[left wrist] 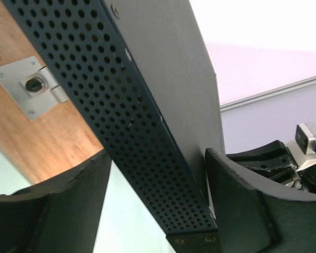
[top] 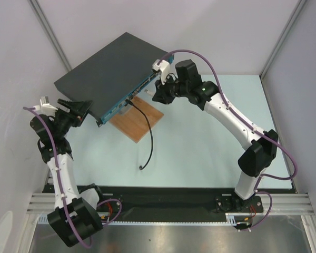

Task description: Insert the plug into the switch port

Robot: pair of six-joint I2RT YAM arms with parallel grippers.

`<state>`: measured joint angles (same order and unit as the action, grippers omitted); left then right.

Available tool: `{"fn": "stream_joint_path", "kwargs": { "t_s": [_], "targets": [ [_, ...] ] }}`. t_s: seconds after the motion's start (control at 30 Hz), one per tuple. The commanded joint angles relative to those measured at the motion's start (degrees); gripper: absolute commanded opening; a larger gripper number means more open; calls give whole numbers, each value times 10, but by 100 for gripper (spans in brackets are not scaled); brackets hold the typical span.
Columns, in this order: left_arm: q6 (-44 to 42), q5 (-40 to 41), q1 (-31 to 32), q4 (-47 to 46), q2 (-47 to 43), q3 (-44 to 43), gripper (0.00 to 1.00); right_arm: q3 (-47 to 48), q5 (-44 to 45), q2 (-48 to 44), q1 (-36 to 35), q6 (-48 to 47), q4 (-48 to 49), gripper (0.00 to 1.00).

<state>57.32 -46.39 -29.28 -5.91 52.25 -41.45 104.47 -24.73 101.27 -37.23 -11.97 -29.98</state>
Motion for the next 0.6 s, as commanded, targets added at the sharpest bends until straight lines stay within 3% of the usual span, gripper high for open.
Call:
{"fn": "stream_joint_path", "kwargs": {
  "t_s": [0.0, 0.13, 0.27, 0.37, 0.57],
  "targets": [
    [42, -19, -5, -83, 6, 7, 74, 33, -3, 13, -9, 23, 24, 0],
    [45, -19, -5, -89, 2, 8, 58, 40, -6, 23, -13, 46, 27, 0],
    [34, -19, -5, -81, -7, 6, 50, 46, -3, 32, -16, 63, 33, 0],
    [29, -15, -5, -70, -13, 5, 34, 53, 4, 38, -20, 70, 38, 0],
    [22, -9, -4, -48, -25, 5, 16, 60, 16, 45, -28, 73, 43, 0]
  ]
}}
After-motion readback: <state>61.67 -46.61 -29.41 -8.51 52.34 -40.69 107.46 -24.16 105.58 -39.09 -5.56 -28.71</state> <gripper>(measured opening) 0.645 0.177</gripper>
